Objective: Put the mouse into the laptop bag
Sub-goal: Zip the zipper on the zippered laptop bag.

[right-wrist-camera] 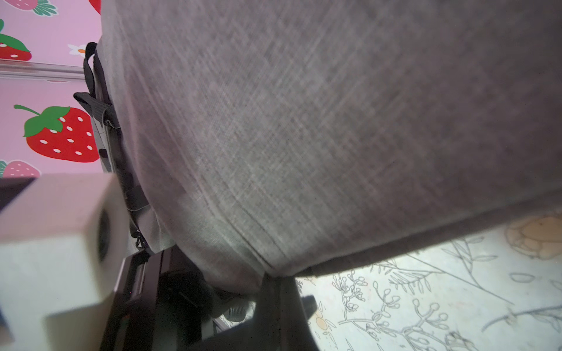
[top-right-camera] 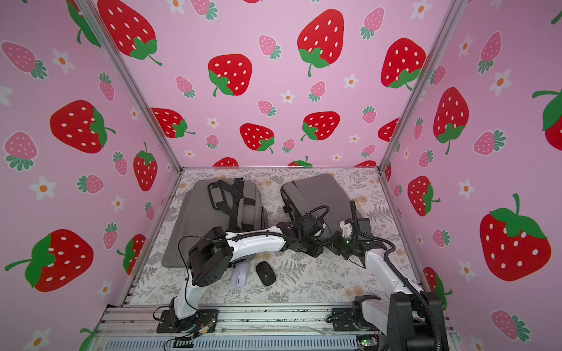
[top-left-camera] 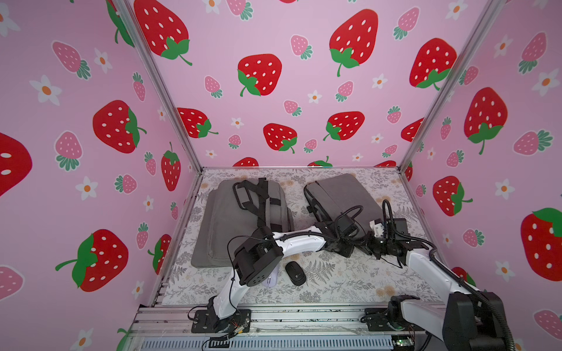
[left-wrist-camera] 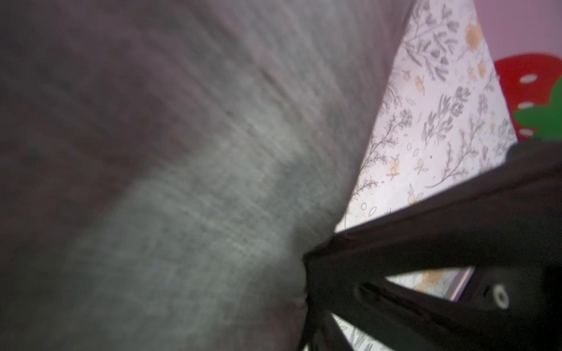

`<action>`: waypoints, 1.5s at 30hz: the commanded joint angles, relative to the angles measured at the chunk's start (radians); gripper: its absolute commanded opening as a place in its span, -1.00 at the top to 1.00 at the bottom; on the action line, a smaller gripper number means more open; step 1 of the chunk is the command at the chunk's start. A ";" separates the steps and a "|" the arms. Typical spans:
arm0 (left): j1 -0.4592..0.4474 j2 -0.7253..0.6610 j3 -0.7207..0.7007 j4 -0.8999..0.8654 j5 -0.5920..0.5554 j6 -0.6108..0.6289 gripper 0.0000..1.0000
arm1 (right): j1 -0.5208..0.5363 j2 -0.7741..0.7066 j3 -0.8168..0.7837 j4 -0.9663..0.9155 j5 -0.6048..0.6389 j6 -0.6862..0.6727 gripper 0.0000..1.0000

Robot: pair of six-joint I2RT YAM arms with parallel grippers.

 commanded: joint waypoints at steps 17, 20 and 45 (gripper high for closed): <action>0.025 -0.080 -0.110 0.031 -0.019 0.014 1.00 | -0.258 0.040 0.015 -0.125 -0.065 -0.182 1.00; 0.038 -0.080 -0.150 0.037 0.006 0.009 1.00 | -0.349 0.085 0.014 -0.131 -0.069 -0.217 1.00; 0.015 0.047 0.023 0.039 0.110 0.021 1.00 | -0.077 -0.174 -0.091 -0.220 0.247 -0.058 -0.35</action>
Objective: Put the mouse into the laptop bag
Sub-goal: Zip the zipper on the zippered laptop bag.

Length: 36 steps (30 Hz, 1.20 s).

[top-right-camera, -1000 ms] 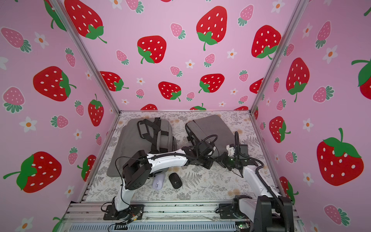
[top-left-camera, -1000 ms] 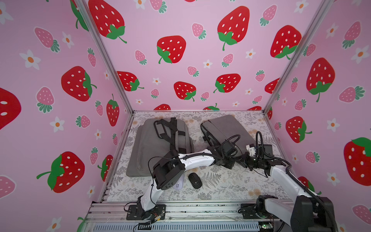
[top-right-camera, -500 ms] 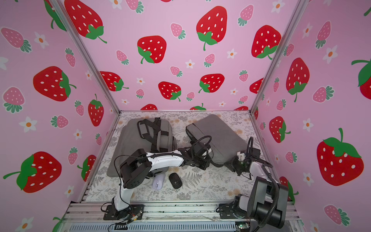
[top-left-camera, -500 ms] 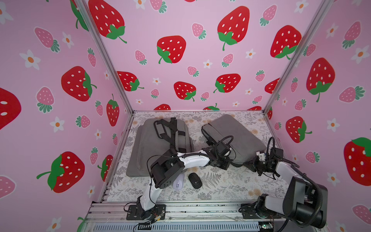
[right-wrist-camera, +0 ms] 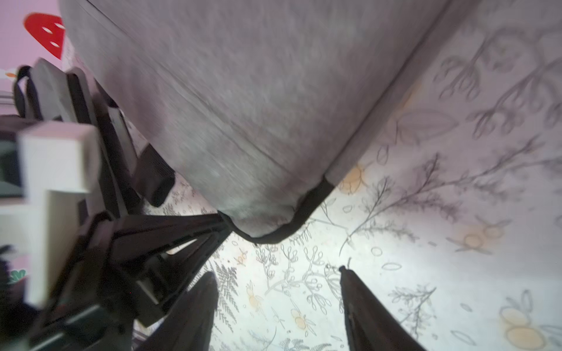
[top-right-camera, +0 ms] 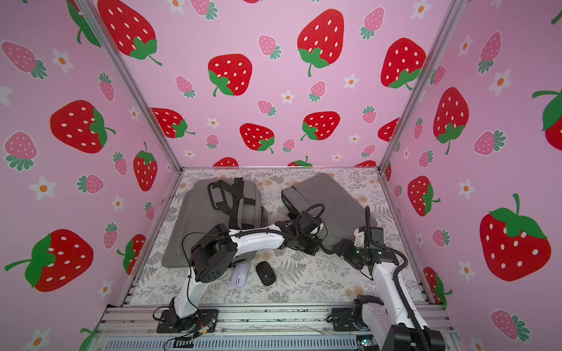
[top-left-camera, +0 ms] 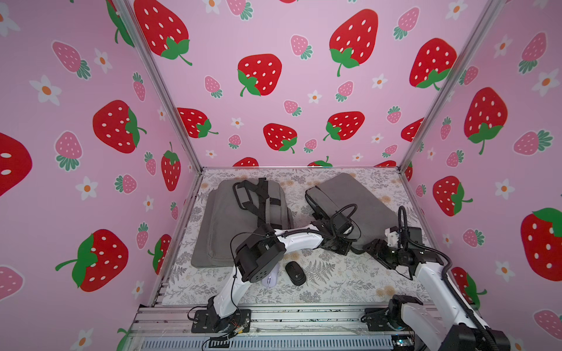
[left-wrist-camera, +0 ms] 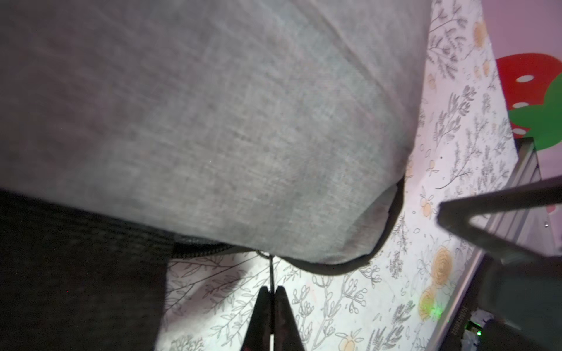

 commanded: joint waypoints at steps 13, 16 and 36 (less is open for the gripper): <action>-0.031 0.010 0.057 -0.046 0.015 -0.002 1.00 | 0.094 0.225 0.071 0.235 0.127 0.128 -0.30; -0.033 0.015 0.060 -0.047 0.022 -0.004 1.00 | 0.094 0.224 0.059 0.273 0.162 0.149 -0.29; 0.142 -0.047 -0.174 0.054 -0.054 -0.009 1.00 | -0.371 0.394 0.135 0.216 0.102 -0.048 1.00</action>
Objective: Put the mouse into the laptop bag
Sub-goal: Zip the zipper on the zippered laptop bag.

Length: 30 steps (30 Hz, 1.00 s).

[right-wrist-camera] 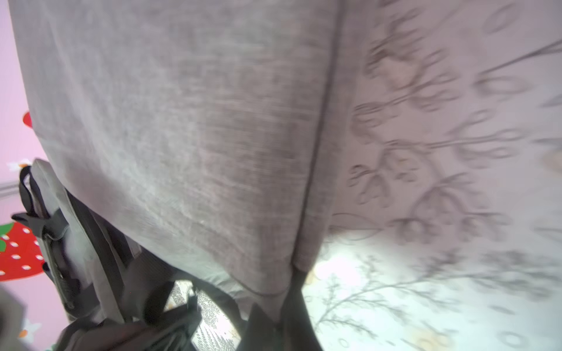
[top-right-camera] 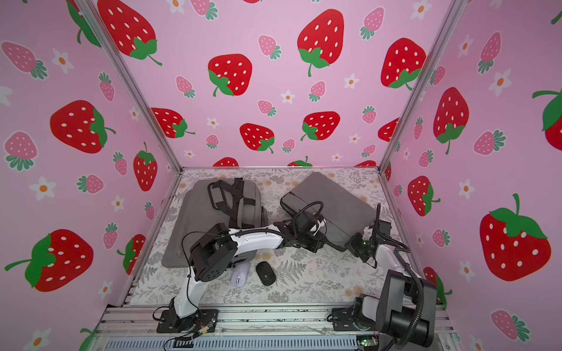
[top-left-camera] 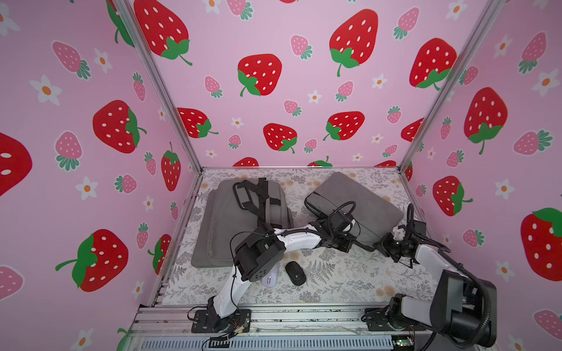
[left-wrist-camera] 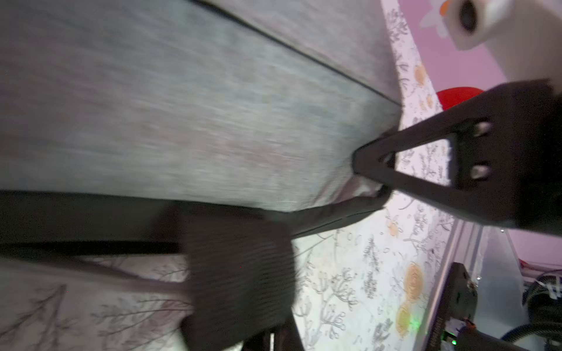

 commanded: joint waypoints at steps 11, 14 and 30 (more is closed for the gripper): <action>0.169 -0.139 -0.245 -0.120 -0.168 0.001 1.00 | -0.197 0.273 0.273 0.066 0.147 -0.029 1.00; 0.152 -0.141 -0.250 -0.125 -0.164 -0.002 1.00 | -0.183 0.354 0.382 0.033 0.158 -0.065 1.00; -0.011 -0.082 -0.038 -0.194 -0.061 -0.005 1.00 | 0.164 0.124 0.311 -0.168 0.380 -0.176 -0.33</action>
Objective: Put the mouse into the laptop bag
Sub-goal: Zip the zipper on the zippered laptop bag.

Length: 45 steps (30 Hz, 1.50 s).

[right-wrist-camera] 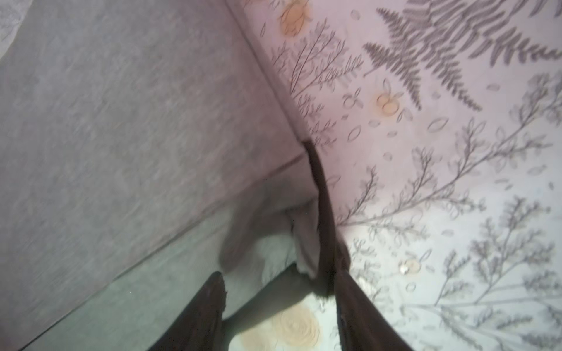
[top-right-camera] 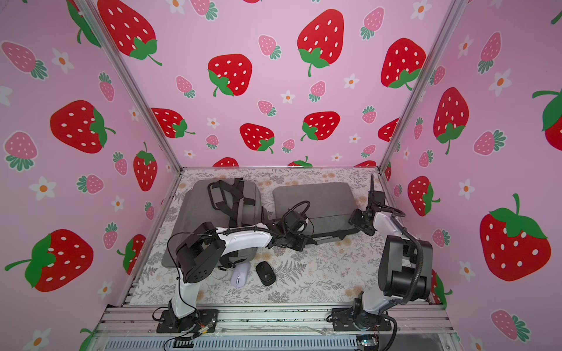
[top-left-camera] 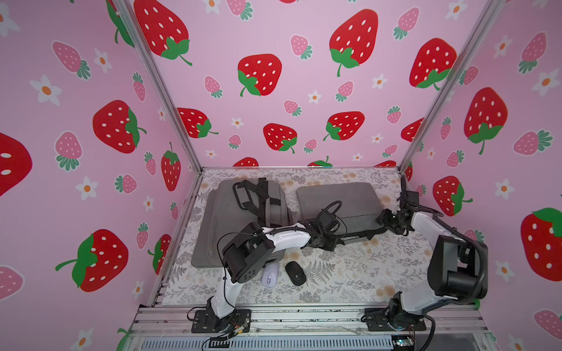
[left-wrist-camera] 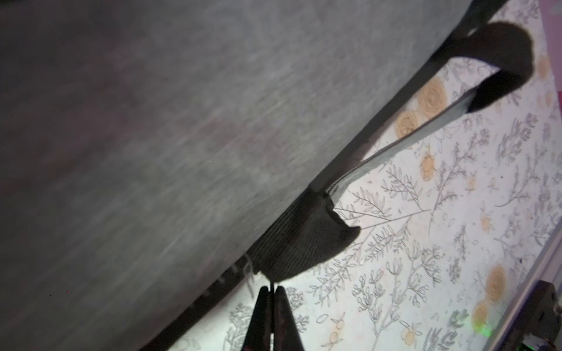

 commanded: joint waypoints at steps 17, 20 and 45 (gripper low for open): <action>-0.057 0.027 0.135 -0.088 0.061 0.012 1.00 | 0.230 -0.243 -0.347 0.236 -0.237 0.305 -0.59; -0.068 0.028 0.143 -0.089 0.065 0.010 1.00 | 0.280 -0.166 -0.325 0.320 -0.246 0.344 -0.58; -0.077 -0.110 -0.167 -0.046 -0.010 -0.021 1.00 | -0.109 0.229 0.055 0.095 -0.457 0.026 1.00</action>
